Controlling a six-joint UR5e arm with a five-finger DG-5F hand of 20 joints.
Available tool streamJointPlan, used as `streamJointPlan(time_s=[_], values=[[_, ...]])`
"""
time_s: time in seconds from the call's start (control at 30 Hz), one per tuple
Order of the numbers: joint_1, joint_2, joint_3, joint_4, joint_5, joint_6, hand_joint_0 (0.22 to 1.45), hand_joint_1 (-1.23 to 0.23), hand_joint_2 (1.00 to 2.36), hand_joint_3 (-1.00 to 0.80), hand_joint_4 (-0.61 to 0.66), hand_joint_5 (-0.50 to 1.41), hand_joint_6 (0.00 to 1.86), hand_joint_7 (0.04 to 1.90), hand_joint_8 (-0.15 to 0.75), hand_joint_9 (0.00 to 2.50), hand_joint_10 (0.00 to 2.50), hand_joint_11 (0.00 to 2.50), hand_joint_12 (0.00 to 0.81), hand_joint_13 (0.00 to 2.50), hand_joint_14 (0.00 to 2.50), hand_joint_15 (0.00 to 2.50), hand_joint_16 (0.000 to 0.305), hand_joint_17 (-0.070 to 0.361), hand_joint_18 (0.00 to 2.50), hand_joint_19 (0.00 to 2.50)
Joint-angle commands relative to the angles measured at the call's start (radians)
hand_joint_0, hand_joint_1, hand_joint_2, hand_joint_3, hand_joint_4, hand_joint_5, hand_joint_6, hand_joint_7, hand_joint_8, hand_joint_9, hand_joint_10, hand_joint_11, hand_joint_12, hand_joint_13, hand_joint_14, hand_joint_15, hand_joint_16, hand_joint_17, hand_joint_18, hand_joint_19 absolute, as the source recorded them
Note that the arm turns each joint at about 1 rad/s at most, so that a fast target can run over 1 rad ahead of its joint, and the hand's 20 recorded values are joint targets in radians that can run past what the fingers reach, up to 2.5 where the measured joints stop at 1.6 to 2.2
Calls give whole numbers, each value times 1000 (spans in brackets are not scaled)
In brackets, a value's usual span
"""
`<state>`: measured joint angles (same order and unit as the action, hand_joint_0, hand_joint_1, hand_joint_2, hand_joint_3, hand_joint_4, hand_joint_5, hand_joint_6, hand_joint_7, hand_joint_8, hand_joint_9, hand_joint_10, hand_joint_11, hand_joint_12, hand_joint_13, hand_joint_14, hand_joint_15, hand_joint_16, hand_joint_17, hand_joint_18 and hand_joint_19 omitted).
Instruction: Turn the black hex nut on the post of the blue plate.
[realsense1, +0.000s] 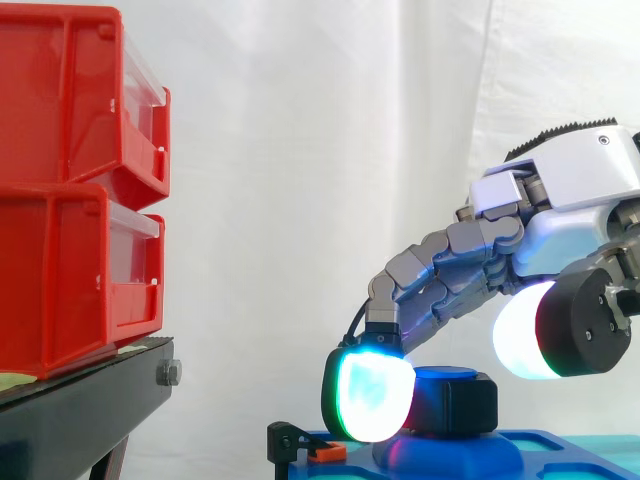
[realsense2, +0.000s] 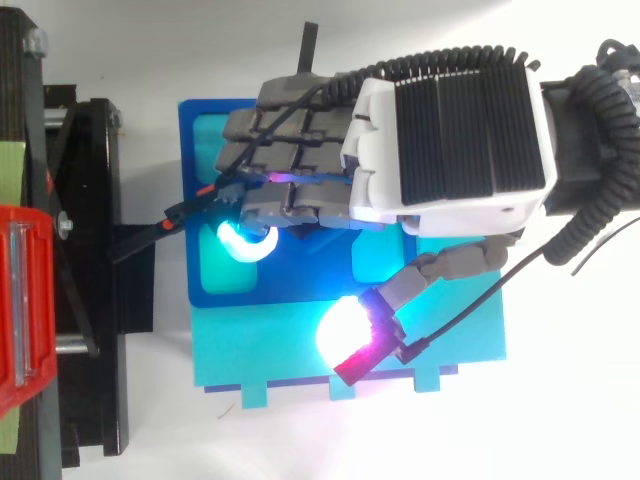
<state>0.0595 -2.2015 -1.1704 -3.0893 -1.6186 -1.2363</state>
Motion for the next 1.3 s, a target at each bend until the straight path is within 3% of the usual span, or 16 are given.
streamJointPlan(time_s=[0.0,1.27], values=[[-6,0,0,6,-10,0,458,-430,1000,-500,237,-180,502,842,287,390,0,0,396,298,0,15,52,118,178,177],[-69,-1,-2,40,-109,-22,460,-437,1000,-500,234,-182,502,836,286,389,0,0,395,303,0,9,52,118,179,177]])
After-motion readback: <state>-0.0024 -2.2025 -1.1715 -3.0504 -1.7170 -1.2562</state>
